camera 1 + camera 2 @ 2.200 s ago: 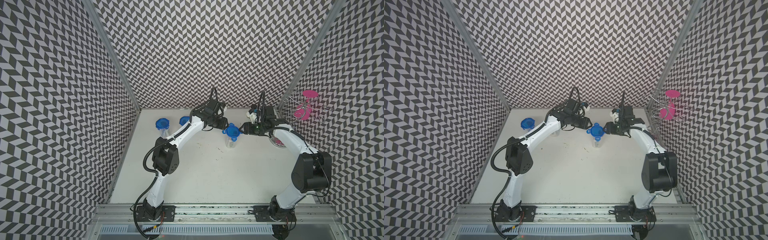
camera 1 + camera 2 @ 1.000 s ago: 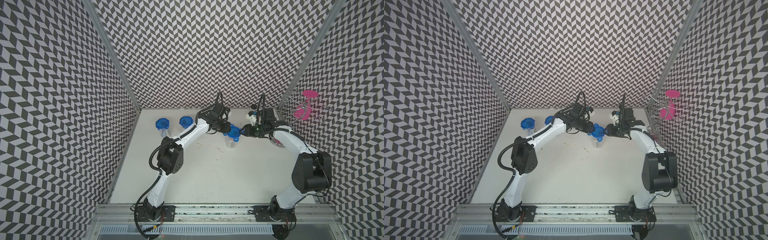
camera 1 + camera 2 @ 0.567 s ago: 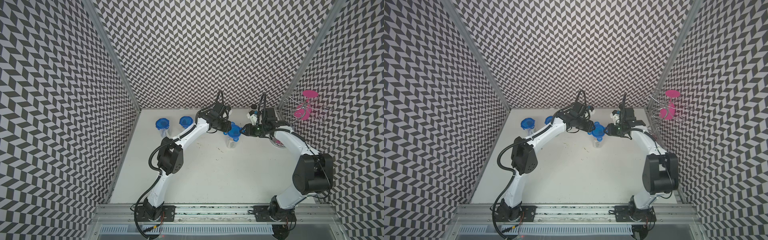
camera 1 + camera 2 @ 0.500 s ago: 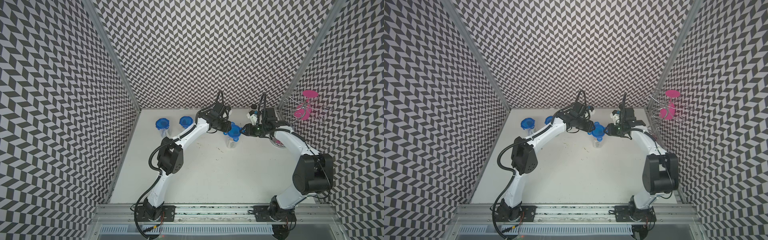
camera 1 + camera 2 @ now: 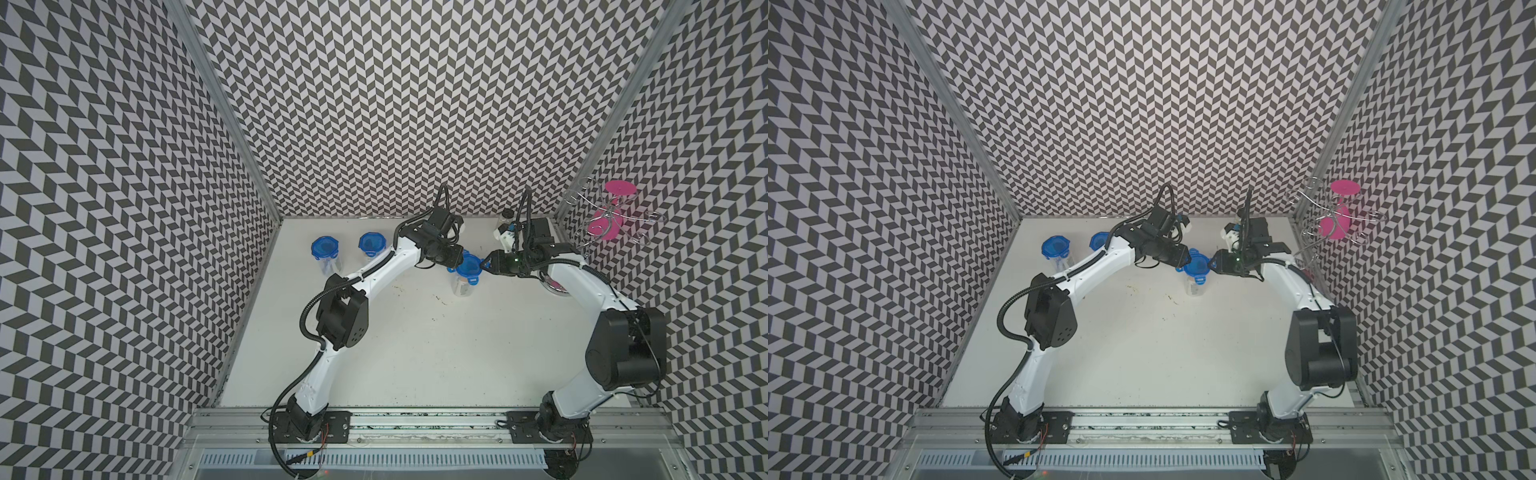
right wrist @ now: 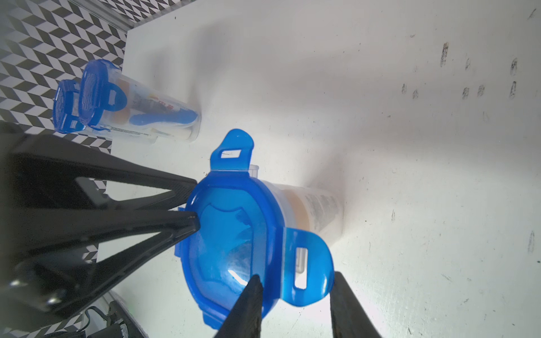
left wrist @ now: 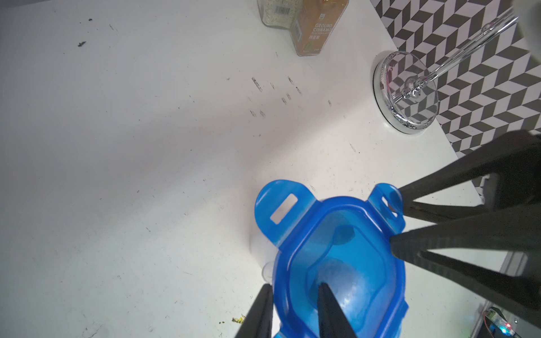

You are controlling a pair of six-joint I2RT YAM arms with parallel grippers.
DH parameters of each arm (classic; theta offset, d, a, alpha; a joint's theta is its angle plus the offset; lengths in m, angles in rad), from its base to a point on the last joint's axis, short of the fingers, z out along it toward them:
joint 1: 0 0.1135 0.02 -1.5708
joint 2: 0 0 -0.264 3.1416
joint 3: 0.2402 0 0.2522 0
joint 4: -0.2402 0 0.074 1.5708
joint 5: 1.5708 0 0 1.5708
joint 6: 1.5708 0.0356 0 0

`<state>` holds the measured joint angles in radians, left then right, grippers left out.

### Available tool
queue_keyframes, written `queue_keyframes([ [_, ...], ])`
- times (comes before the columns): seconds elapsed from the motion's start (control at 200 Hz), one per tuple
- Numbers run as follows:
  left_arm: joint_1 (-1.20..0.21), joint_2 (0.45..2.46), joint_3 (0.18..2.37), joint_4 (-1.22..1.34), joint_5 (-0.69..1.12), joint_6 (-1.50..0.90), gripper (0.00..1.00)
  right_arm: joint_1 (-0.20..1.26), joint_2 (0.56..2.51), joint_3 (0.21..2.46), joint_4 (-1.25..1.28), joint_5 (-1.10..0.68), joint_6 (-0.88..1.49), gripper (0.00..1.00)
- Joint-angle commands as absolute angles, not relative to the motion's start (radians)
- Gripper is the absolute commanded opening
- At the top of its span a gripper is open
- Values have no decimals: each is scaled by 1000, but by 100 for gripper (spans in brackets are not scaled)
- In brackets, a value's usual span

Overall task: Pack away toiletry kits
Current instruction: Close the fastener on the container.

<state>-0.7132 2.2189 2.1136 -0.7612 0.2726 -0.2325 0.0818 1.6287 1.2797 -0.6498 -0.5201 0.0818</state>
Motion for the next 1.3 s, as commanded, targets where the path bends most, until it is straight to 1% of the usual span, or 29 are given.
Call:
queue_keyframes([
  [0.0, -723, 2240, 2154, -777, 259, -217, 29, 83, 1595, 1269, -621, -520, 75, 37],
  [0.09, -724, 2240, 2155, -777, 255, -217, 29, 81, 1590, 1270, -624, -511, 75, 39],
  [0.18, -724, 2241, 2161, -777, 251, -216, 31, 81, 1582, 1277, -629, -494, 71, 45],
  [0.215, -724, 2242, 2165, -777, 248, -218, 33, 81, 1578, 1280, -628, -489, 72, 46],
  [0.325, -717, 2236, 2177, -773, 244, -216, 36, 81, 1566, 1293, -627, -484, 71, 47],
  [0.486, -714, 2216, 2175, -771, 242, -217, 50, 81, 1556, 1297, -640, -476, 65, 48],
  [0.566, -715, 2198, 2166, -779, 239, -216, 51, 82, 1549, 1295, -650, -470, 58, 49],
  [0.671, -719, 2154, 2117, -776, 220, -208, 52, 82, 1539, 1288, -659, -457, 49, 55],
  [0.816, -724, 2125, 2070, -794, 213, -220, 52, 82, 1548, 1287, -660, -455, 44, 63],
  [0.926, -729, 2115, 2033, -793, 201, -224, 52, 84, 1559, 1285, -660, -457, 40, 64],
  [1.047, -730, 2118, 2029, -785, 198, -223, 51, 86, 1565, 1276, -661, -449, 35, 63],
  [1.132, -730, 2138, 2048, -785, 191, -223, 47, 86, 1572, 1269, -654, -439, 34, 61],
  [1.192, -729, 2164, 2073, -792, 190, -221, 42, 86, 1578, 1267, -648, -440, 38, 56],
  [1.297, -729, 2203, 2118, -808, 194, -213, 40, 86, 1582, 1272, -641, -443, 42, 52],
])
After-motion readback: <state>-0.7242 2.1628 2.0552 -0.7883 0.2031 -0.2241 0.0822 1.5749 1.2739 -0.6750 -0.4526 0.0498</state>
